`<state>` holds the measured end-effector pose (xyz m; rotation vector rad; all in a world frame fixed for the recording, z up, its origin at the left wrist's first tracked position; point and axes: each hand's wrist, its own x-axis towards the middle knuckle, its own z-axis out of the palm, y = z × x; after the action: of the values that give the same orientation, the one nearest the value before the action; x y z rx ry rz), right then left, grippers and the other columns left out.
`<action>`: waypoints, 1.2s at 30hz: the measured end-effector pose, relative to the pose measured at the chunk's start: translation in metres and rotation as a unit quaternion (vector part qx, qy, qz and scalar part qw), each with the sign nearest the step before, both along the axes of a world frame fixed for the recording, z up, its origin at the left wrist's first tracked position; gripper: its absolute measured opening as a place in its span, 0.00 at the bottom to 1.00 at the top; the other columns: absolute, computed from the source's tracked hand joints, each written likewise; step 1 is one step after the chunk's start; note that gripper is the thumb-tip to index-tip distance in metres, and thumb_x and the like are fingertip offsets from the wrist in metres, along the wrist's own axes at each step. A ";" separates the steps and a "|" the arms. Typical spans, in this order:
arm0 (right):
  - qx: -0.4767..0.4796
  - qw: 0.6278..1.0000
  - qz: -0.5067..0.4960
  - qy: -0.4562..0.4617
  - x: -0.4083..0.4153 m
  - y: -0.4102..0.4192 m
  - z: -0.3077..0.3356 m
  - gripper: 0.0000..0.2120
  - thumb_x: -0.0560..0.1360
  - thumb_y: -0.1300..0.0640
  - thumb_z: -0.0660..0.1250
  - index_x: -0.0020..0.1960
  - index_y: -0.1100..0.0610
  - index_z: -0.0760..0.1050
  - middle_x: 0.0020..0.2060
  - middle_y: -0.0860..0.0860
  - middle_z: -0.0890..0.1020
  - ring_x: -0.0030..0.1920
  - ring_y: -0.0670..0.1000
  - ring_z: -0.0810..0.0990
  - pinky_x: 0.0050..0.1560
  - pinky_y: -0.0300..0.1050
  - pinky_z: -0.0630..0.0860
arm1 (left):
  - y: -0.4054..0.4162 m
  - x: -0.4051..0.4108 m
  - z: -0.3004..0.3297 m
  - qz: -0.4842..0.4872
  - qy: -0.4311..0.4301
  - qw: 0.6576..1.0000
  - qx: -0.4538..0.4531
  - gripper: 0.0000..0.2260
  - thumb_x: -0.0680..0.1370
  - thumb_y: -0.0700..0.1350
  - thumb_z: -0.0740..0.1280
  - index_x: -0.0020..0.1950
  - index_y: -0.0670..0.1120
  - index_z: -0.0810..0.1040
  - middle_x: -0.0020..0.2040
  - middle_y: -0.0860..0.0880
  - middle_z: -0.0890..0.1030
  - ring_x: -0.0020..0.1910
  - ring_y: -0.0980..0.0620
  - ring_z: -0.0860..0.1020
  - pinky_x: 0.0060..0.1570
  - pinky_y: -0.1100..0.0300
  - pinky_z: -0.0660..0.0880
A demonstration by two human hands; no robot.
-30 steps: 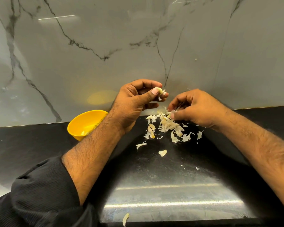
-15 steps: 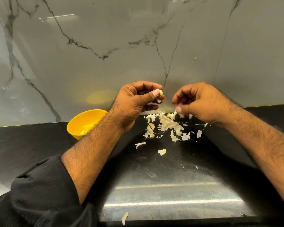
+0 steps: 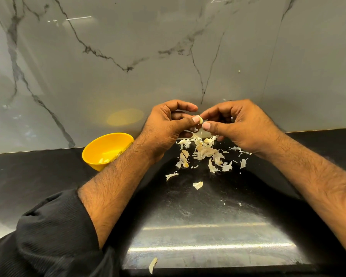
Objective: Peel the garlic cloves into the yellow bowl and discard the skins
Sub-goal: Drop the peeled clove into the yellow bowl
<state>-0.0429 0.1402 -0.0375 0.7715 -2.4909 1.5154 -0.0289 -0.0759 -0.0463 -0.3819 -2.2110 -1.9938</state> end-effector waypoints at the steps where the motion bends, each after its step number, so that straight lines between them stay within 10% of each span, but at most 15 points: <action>1: 0.005 1.000 0.000 0.003 0.000 -0.001 -0.001 0.07 0.76 0.54 0.76 0.55 0.49 0.86 0.43 0.45 0.88 0.45 0.47 0.87 0.42 0.45 0.86 | 0.001 0.000 0.000 -0.001 -0.003 1.000 0.002 0.16 0.78 0.37 0.76 0.65 0.41 0.80 0.47 0.40 0.87 0.44 0.45 0.86 0.48 0.50 0.85; 13: -0.178 0.972 0.002 -0.155 -0.003 0.007 -0.001 0.06 0.73 0.70 0.75 0.48 0.71 0.79 0.46 0.66 0.86 0.42 0.60 0.86 0.45 0.53 0.86 | 0.002 0.001 0.000 0.022 0.020 0.996 -0.084 0.18 0.74 0.39 0.80 0.63 0.43 0.81 0.44 0.43 0.88 0.43 0.47 0.87 0.45 0.56 0.84; 26: -0.238 0.947 0.090 -0.196 -0.002 0.010 0.000 0.11 0.68 0.71 0.74 0.47 0.62 0.78 0.42 0.62 0.85 0.41 0.59 0.87 0.41 0.49 0.86 | 0.000 -0.004 -0.004 0.026 0.041 0.965 -0.258 0.11 0.75 0.45 0.81 0.55 0.49 0.85 0.44 0.51 0.87 0.43 0.55 0.86 0.45 0.61 0.83; 36: -0.132 0.981 -0.033 -0.141 -0.011 0.010 -0.010 0.08 0.72 0.70 0.76 0.50 0.65 0.83 0.40 0.59 0.85 0.36 0.54 0.80 0.34 0.44 0.81 | -0.013 -0.010 0.002 0.085 0.040 0.957 -0.276 0.09 0.74 0.50 0.81 0.45 0.47 0.85 0.38 0.52 0.86 0.37 0.59 0.83 0.37 0.66 0.80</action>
<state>-0.0539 0.1501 -0.0472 0.4539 -2.3924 1.9985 -0.0390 -0.0888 -0.0441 -0.3076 -2.6152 -1.2291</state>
